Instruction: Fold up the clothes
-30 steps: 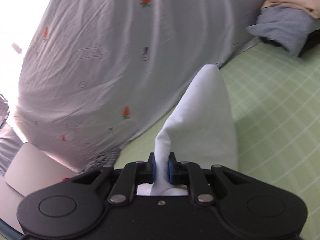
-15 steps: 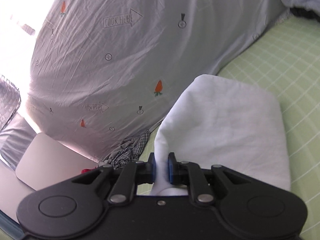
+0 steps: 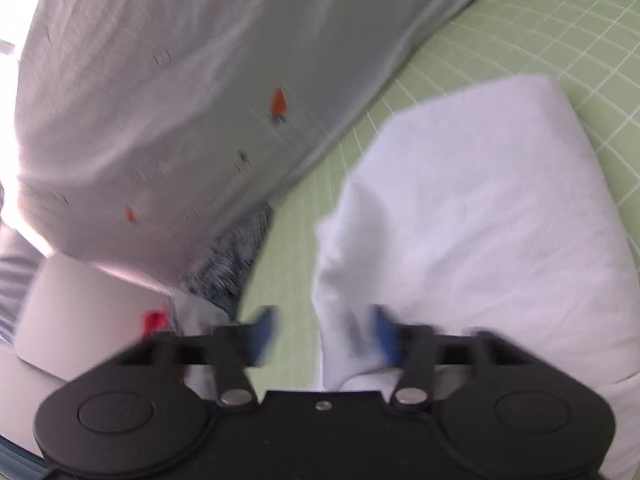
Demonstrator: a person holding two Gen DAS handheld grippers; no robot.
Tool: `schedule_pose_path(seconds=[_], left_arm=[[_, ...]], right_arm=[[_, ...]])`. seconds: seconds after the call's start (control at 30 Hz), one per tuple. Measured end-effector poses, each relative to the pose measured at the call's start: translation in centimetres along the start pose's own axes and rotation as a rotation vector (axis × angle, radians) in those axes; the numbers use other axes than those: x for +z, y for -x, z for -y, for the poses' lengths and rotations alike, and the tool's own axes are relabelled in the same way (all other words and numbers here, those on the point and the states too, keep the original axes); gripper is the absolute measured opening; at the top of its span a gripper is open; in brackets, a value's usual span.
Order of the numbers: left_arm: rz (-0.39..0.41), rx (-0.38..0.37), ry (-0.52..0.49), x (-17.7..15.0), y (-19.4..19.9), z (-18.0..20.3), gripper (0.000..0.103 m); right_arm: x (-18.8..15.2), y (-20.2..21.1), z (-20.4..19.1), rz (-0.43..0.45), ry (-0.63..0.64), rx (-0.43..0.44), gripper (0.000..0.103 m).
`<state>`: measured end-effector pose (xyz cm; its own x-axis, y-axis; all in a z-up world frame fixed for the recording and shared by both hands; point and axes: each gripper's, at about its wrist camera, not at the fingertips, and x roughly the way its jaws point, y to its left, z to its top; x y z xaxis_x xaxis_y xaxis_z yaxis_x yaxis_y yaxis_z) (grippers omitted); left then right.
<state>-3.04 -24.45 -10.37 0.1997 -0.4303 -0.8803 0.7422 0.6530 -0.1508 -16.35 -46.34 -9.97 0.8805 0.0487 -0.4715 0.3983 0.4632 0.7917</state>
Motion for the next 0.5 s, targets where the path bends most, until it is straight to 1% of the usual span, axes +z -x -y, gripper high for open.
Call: schedule_pose_path(seconds=[0.03, 0.13, 0.2, 0.3, 0.33, 0.37, 0.43, 0.5], left_arm=[[0.005, 0.007, 0.021, 0.2, 0.1, -0.3, 0.103], [0.023, 0.020, 0.072, 0.8, 0.4, -0.6, 0.103], [0.036, 0.018, 0.100, 1.3, 0.6, -0.4, 0.103], [0.059, -0.011, 0.147, 2.4, 0.7, 0.1, 0.103], [0.068, -0.029, 0.164, 2.8, 0.8, 0.3, 0.103], [0.079, -0.056, 0.186, 3.2, 0.9, 0.5, 0.103], [0.103, -0.130, 0.236, 4.2, 1.0, 0.8, 0.103], [0.124, -0.223, 0.294, 5.0, 1.0, 1.0, 0.102]], right_arm=[[0.1, 0.7, -0.1, 0.024, -0.002, -0.003, 0.090], [0.4, 2.7, 0.6, 0.063, 0.005, -0.068, 0.090], [0.7, 3.6, 1.3, 0.072, 0.026, -0.160, 0.095], [0.8, 4.4, 2.9, 0.039, 0.066, -0.324, 0.095], [0.8, 4.6, 3.4, 0.023, 0.077, -0.370, 0.095], [0.9, 5.0, 3.9, 0.013, 0.077, -0.391, 0.095], [1.1, 5.9, 5.1, -0.004, 0.069, -0.419, 0.096], [1.4, 6.9, 5.9, -0.009, 0.061, -0.423, 0.097]])
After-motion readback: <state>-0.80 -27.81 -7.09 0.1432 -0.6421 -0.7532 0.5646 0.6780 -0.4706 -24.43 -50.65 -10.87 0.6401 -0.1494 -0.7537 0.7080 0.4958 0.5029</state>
